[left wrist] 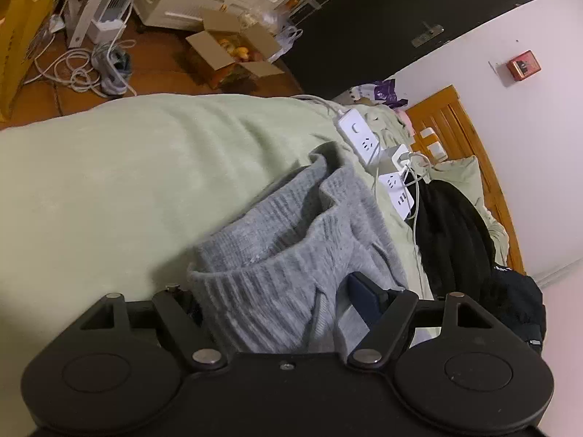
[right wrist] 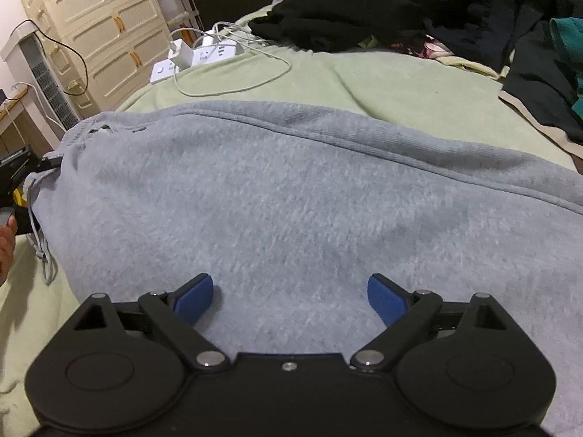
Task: Fold clothes
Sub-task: 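Grasp the grey waistband with the left tool and lift it up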
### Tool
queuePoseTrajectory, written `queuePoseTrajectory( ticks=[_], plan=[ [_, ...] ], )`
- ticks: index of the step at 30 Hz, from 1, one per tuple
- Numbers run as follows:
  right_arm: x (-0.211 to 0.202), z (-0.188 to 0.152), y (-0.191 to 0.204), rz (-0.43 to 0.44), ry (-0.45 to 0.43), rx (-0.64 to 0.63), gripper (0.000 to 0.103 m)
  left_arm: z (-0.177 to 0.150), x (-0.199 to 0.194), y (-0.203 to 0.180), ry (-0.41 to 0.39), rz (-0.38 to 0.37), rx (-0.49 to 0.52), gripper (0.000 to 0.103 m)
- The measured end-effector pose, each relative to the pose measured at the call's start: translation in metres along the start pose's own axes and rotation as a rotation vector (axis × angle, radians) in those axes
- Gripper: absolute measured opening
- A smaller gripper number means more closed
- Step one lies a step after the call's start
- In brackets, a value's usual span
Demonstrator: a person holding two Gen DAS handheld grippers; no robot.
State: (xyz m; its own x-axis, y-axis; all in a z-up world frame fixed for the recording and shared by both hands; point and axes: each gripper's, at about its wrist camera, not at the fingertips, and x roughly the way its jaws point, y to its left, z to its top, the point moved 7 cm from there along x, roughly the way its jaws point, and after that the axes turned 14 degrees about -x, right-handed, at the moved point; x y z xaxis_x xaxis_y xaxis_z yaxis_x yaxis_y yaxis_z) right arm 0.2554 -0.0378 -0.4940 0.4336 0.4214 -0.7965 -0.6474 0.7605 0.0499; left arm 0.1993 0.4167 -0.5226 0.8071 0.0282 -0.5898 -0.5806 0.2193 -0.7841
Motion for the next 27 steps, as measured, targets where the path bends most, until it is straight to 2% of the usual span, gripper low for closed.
queuePoseTrajectory(
  ticks=[2,4,5,6,9,12,16,21,27],
  plan=[
    [-0.001,-0.003,-0.002,-0.008,-0.008,0.018,0.094,0.001,0.006,-0.002,-0.007,0.004,-0.015,0.078],
    [-0.001,-0.006,-0.004,-0.011,-0.018,0.037,0.095,0.003,0.008,-0.007,-0.002,0.033,0.003,0.066],
    [-0.001,-0.007,-0.005,-0.011,-0.026,0.054,0.095,0.003,0.007,-0.011,0.002,0.059,0.031,0.051],
    [0.000,-0.008,-0.006,-0.013,-0.032,0.066,0.095,0.004,0.006,-0.016,0.005,0.075,0.056,0.046],
    [0.000,-0.007,-0.007,-0.011,-0.033,0.068,0.096,0.001,0.002,-0.032,-0.003,0.119,0.140,0.037],
    [-0.003,-0.007,-0.009,-0.010,-0.026,0.039,0.096,-0.006,-0.007,-0.054,-0.034,0.142,0.217,0.035],
    [-0.016,-0.013,-0.025,-0.027,-0.030,0.060,0.096,-0.018,-0.026,-0.094,-0.073,0.099,0.301,0.033],
    [-0.033,-0.027,-0.045,-0.013,-0.036,0.083,0.096,-0.044,-0.049,-0.147,-0.099,-0.008,0.370,0.033],
    [-0.055,-0.047,-0.065,0.006,-0.031,0.031,0.096,-0.113,-0.072,-0.214,-0.126,-0.117,0.526,0.033]
  ],
)
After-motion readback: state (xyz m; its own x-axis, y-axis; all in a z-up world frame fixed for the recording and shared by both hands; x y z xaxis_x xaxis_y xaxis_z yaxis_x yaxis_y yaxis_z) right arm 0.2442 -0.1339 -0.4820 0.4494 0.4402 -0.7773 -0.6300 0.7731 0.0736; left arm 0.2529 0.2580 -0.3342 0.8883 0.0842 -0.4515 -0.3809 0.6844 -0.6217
